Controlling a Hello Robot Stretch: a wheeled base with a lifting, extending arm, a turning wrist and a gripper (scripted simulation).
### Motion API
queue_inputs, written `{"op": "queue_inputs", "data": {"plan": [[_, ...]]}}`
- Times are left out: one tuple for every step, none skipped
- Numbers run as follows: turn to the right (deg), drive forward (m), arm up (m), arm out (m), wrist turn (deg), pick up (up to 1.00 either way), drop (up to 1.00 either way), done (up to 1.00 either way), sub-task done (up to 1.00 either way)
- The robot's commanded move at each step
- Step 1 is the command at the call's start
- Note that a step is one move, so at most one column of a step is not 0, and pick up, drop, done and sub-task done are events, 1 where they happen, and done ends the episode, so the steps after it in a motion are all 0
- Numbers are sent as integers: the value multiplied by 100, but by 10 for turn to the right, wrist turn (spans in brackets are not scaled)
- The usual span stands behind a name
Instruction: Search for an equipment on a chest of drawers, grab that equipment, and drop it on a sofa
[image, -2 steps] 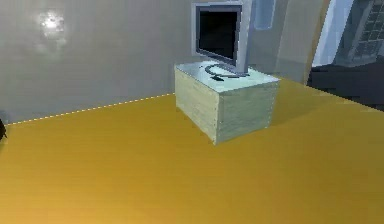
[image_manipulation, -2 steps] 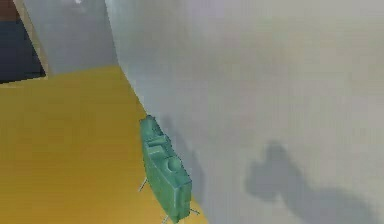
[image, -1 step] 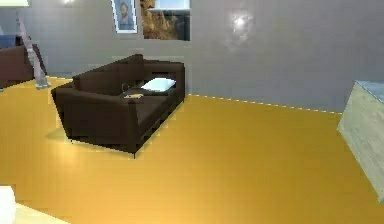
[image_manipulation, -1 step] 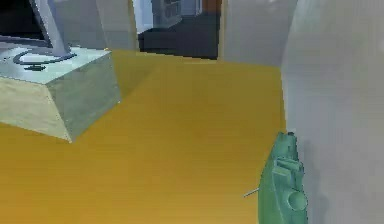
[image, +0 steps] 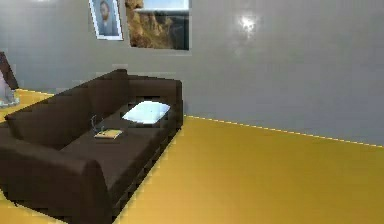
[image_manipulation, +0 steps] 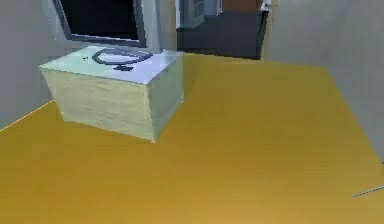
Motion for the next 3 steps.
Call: {"op": "queue_inputs", "data": {"plan": [[-450, 0, 0, 0, 0, 0, 0, 0, 0], [-240, 0, 0, 0, 0, 0, 0, 0, 0], [0, 100, 0, 0, 0, 0, 0, 0, 0]]}}
